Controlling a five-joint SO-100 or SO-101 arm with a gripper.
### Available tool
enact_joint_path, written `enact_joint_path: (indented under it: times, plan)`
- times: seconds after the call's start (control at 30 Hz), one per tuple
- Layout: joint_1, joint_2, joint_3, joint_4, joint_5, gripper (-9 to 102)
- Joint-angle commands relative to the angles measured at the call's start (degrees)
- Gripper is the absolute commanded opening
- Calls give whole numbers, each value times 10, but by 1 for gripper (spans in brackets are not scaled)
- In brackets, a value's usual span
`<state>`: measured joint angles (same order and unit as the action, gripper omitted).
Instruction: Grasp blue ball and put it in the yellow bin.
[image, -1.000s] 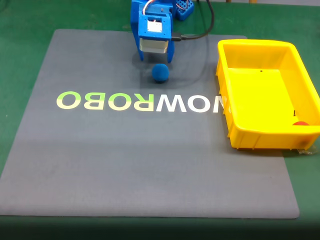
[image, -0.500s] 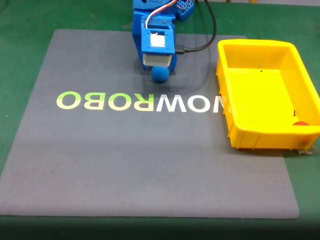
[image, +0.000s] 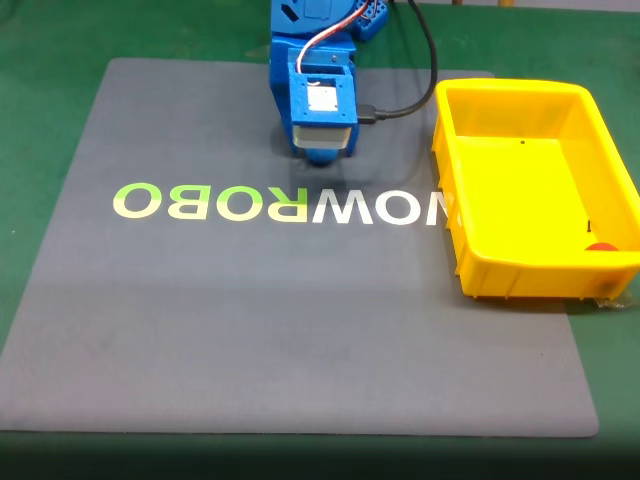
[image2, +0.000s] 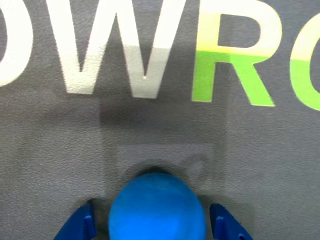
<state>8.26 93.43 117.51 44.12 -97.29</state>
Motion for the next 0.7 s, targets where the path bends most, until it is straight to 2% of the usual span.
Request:
enact_joint_path:
  times: [0.0, 0.53, 0.6, 0.67]
  plan:
    - [-5, 2, -37, -15, 9, 26]
    - [-4, -15, -44, -20, 7, 25]
    - [-4, -18, -45, -22, 6, 22]
    - [-4, -20, -47, -23, 7, 11]
